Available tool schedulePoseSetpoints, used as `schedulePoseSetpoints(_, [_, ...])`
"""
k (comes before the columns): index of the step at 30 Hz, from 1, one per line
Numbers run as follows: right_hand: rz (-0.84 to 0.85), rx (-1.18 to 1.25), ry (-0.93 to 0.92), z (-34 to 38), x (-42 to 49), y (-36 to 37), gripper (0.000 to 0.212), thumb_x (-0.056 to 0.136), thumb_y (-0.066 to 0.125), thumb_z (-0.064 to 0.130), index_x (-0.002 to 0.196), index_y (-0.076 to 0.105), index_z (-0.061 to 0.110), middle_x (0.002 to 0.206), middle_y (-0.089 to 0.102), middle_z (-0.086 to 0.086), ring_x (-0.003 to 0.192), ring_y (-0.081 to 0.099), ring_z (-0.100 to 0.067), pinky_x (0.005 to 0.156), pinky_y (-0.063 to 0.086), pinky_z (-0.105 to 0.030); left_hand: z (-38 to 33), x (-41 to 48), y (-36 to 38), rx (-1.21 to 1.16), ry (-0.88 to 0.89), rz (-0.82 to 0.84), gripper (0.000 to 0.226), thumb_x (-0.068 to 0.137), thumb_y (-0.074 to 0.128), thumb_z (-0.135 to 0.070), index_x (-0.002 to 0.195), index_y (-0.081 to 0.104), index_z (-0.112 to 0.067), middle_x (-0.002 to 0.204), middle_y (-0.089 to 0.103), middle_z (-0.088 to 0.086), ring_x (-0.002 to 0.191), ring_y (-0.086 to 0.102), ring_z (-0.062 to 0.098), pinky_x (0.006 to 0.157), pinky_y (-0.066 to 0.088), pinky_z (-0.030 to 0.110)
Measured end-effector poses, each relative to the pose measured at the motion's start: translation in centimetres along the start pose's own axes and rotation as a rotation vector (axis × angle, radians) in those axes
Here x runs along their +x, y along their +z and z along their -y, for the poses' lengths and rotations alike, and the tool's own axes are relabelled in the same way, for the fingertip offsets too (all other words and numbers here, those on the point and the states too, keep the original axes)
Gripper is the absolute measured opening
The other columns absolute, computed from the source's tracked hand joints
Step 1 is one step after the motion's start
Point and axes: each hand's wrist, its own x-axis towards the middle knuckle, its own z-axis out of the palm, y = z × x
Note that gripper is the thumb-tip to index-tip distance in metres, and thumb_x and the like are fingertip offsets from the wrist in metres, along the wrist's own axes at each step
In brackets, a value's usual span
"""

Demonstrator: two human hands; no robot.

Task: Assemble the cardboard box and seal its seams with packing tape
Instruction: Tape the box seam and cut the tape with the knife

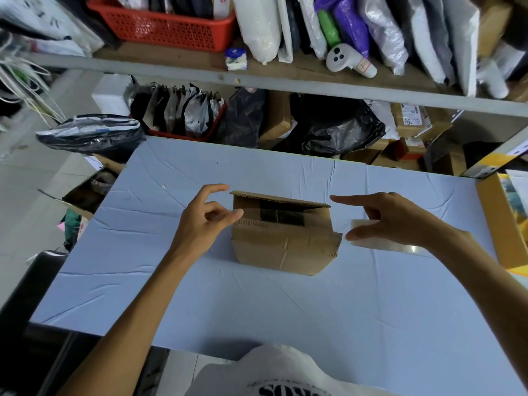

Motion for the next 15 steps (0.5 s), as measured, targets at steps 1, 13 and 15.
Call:
schedulePoseSetpoints(1, [0.028, 0.005, -0.023, -0.1, 0.1, -0.1, 0.071, 0.074, 0.070, 0.051, 0.134, 0.034, 0.057, 0.056, 0.029, 0.002, 0.052, 0.027, -0.013, 0.053, 0.022, -0.031, 0.0, 0.0, 0.0, -0.004, 0.004, 0.011, 0.054, 0.076, 0.070, -0.045, 0.126, 0.051, -0.038, 0.070, 0.069, -0.003, 0.072, 0.063, 0.007, 0.078, 0.047, 0.018])
schedulePoseSetpoints(13, [0.084, 0.064, -0.070, -0.7, 1.1, 0.2, 0.057, 0.067, 0.064, 0.058, 0.123, 0.055, 0.052, 0.052, 0.028, 0.006, 0.048, 0.025, -0.011, 0.048, 0.025, -0.027, 0.2, 0.4, -0.1, 0.081, 0.000, 0.072, 0.023, 0.082, 0.064, -0.047, 0.103, 0.069, -0.037, 0.068, 0.064, -0.007, 0.070, 0.061, 0.006, 0.073, 0.047, 0.020])
schedulePoseSetpoints(15, [0.088, 0.084, -0.069, -0.8, 1.2, 0.1, 0.054, 0.067, 0.064, 0.058, 0.119, 0.055, 0.054, 0.050, 0.027, 0.006, 0.046, 0.026, -0.011, 0.048, 0.025, -0.027, 0.2, 0.5, -0.1, 0.092, 0.003, 0.077, 0.021, 0.084, 0.064, -0.045, 0.103, 0.069, -0.037, 0.067, 0.062, -0.006, 0.070, 0.060, 0.006, 0.073, 0.049, 0.022])
